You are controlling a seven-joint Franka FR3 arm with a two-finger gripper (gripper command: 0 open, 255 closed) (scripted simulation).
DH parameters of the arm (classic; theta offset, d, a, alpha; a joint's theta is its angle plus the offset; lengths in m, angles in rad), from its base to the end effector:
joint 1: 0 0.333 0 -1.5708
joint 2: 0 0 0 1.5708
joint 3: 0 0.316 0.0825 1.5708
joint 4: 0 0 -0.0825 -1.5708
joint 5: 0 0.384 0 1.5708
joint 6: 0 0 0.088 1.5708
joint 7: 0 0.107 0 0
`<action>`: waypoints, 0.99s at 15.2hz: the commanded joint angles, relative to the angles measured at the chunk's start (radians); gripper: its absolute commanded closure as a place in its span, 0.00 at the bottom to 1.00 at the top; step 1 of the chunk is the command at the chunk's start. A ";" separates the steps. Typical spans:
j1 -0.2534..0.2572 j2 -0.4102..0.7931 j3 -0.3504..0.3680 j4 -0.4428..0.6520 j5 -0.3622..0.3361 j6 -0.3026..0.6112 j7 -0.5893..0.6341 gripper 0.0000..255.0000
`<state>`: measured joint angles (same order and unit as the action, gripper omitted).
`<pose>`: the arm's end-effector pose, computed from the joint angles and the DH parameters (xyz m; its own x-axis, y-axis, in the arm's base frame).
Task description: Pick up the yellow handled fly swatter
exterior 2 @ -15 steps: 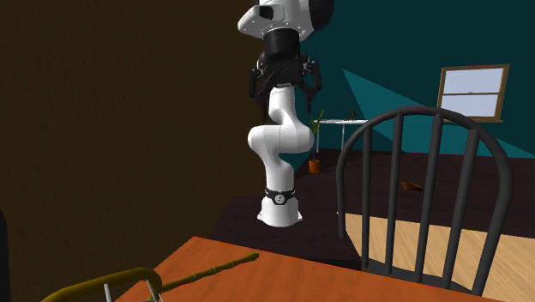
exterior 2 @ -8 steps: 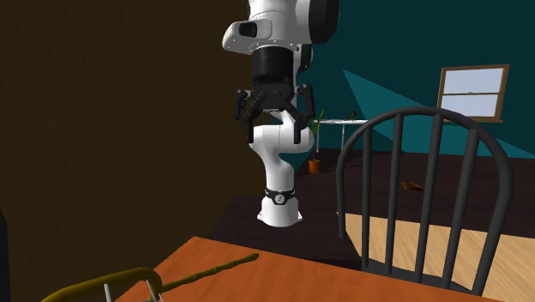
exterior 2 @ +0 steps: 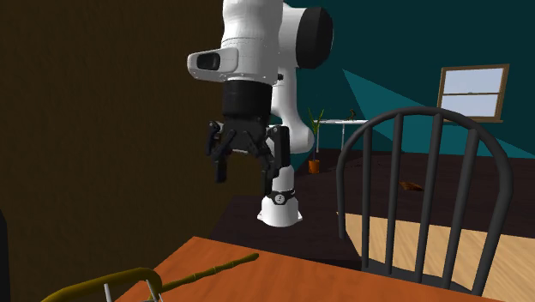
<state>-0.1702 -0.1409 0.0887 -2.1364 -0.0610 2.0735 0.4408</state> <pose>0.5155 -0.0439 0.4744 0.8762 -0.4718 0.0979 -0.4764 -0.8788 0.0289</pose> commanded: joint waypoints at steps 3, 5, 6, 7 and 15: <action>-0.021 0.145 -0.005 0.090 -0.058 0.031 0.112 0.00; -0.029 0.214 -0.015 0.138 -0.085 0.040 0.161 0.00; -0.033 0.248 -0.021 0.163 -0.098 0.042 0.185 0.00; -0.036 0.282 -0.027 0.188 -0.109 0.044 0.208 0.00; -0.041 0.385 -0.048 0.217 -0.140 0.103 0.268 0.00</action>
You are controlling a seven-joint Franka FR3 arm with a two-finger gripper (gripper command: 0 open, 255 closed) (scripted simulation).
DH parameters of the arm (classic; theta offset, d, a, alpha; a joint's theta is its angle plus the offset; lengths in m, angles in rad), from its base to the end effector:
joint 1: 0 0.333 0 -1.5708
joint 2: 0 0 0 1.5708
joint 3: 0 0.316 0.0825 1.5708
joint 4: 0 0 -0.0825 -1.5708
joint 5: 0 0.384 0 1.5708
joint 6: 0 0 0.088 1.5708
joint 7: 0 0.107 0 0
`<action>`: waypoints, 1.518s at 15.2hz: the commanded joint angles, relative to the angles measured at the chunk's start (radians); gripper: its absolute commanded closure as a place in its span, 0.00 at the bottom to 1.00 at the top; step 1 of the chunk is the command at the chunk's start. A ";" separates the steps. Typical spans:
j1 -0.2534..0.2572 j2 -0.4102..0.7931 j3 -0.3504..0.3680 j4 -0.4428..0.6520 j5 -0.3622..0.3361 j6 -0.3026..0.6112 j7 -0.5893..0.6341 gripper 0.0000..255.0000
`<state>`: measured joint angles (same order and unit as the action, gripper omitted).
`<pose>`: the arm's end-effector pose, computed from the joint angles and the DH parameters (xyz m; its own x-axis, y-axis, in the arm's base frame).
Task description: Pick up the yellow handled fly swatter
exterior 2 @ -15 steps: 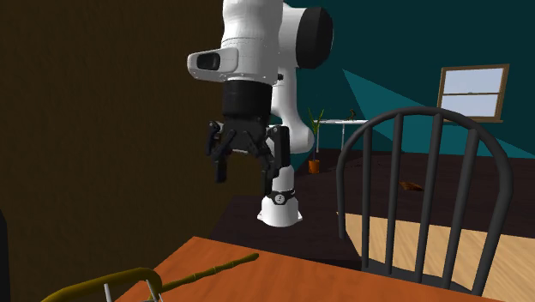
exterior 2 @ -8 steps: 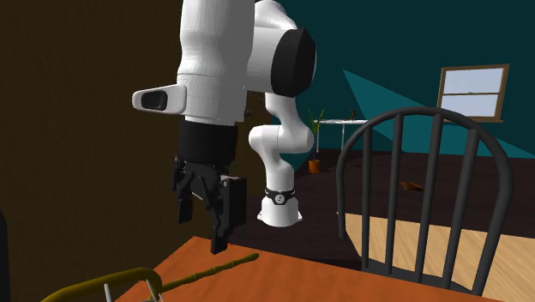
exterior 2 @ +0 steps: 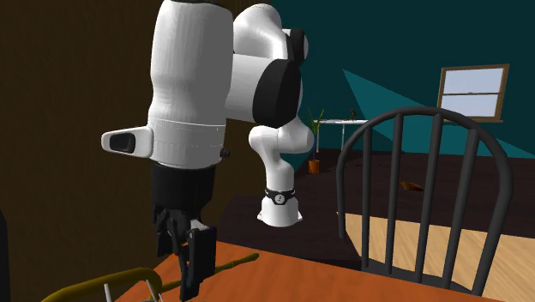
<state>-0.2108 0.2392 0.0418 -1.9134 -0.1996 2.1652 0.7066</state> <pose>0.6007 -0.1116 0.3732 0.7210 -0.6850 0.1048 -0.6929 -0.7117 0.1156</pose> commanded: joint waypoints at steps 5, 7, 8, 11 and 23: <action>-0.001 0.021 -0.003 -0.020 -0.006 0.041 0.008 1.00; -0.001 0.020 -0.002 -0.021 -0.006 0.041 0.008 1.00; -0.001 0.020 -0.002 -0.021 -0.006 0.041 0.008 1.00; -0.001 0.020 -0.002 -0.021 -0.006 0.041 0.008 1.00; -0.001 -0.030 0.002 0.035 0.009 -0.064 -0.013 1.00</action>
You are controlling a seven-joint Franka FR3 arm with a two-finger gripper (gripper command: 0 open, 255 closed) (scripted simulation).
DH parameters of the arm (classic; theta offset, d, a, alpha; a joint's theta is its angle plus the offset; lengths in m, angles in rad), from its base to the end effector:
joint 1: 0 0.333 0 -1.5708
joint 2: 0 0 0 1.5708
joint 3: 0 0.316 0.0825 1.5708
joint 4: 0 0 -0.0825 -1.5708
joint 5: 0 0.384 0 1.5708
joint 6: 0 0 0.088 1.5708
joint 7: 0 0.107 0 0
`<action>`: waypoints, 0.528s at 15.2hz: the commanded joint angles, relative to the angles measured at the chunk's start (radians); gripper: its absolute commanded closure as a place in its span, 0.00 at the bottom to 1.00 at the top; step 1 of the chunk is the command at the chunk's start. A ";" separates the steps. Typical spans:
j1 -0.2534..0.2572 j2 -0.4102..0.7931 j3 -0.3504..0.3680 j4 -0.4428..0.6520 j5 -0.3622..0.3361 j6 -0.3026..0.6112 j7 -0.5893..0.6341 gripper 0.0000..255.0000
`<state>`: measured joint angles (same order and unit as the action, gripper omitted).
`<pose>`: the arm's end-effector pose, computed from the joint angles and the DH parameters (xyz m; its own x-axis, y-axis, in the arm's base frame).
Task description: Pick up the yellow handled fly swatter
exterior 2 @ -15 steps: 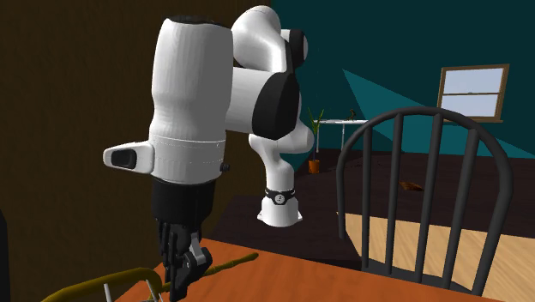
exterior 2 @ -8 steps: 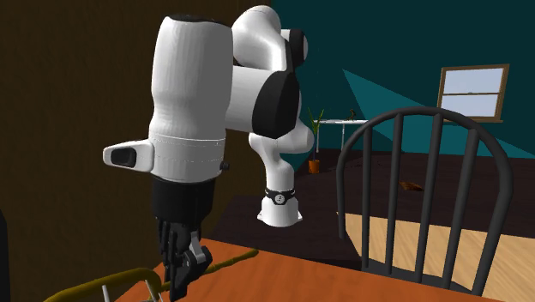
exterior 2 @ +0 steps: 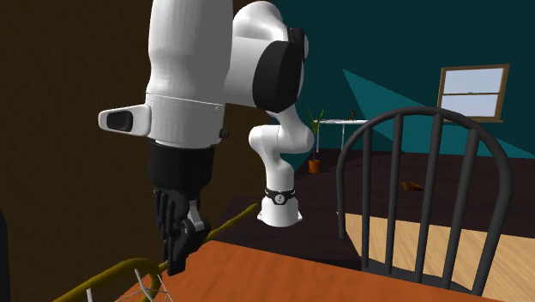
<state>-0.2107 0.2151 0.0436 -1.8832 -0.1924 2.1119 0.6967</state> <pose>0.6010 -0.1116 0.3971 0.7204 -0.6855 0.1052 -0.6935 -0.7111 0.1155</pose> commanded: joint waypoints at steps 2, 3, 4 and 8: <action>-0.001 -0.016 0.001 0.020 0.004 -0.035 -0.008 1.00; -0.001 -0.020 0.001 0.027 0.006 -0.047 -0.010 1.00; 0.000 -0.025 0.001 0.035 0.007 -0.059 -0.012 1.00; 0.000 -0.033 0.002 0.053 0.010 -0.085 -0.017 1.00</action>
